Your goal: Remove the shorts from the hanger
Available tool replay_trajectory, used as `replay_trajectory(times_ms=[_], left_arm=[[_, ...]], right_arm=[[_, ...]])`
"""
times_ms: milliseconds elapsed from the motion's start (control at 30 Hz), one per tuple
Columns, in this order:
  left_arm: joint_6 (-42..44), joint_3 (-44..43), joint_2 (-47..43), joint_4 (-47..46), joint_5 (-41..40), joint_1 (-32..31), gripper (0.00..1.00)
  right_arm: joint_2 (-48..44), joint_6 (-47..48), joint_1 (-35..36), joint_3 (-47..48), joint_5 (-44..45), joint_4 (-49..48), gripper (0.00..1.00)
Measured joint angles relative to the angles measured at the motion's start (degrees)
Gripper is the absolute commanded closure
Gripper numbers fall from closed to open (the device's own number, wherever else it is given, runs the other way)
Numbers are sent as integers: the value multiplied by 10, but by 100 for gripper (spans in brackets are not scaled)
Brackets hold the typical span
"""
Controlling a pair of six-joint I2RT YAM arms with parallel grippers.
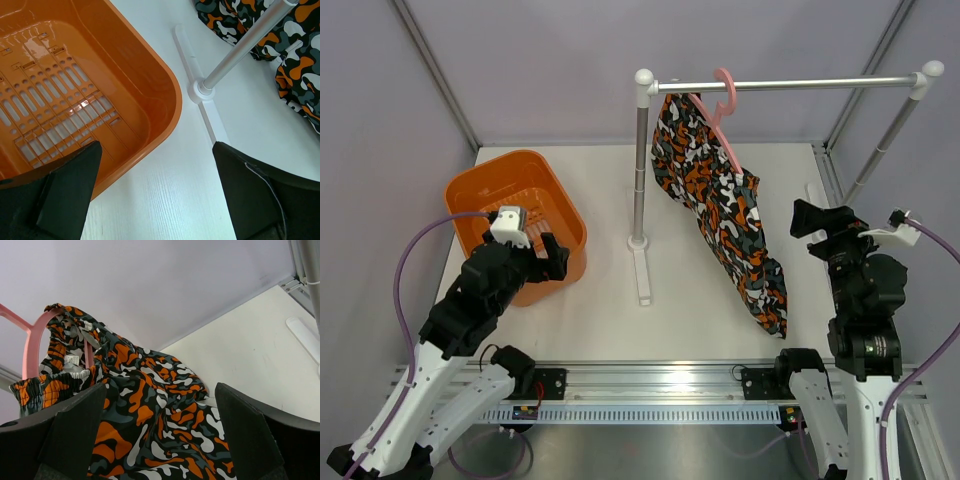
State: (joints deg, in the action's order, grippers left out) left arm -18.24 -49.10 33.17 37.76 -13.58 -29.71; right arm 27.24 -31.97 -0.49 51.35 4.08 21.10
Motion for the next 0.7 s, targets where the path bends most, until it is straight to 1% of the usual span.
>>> replay_trajectory(times_ms=[167,333,433,500,533,567,700], left_arm=[[2,-1,0,1,-1,0,1],[4,-1,0,0,-3,0,1],[5,-1,0,1,-6,0,1],[7,-1,0,0,-9,0,1],[7,-1,0,1,-11,0,1],[7,-1,0,1,-12,0,1],[11,-1,-1,1,-16,0,1]], right_arm=[[4,26,0,39,16,36,1],[39,65,0,130,18,53,0],[88,80,0,203,7,61,1],[136,86,0,257,-14,60,4],[166,89,0,288,-30,60,11],[194,91,0,314,-50,58,13],[293,98,0,385,-127,56,21]])
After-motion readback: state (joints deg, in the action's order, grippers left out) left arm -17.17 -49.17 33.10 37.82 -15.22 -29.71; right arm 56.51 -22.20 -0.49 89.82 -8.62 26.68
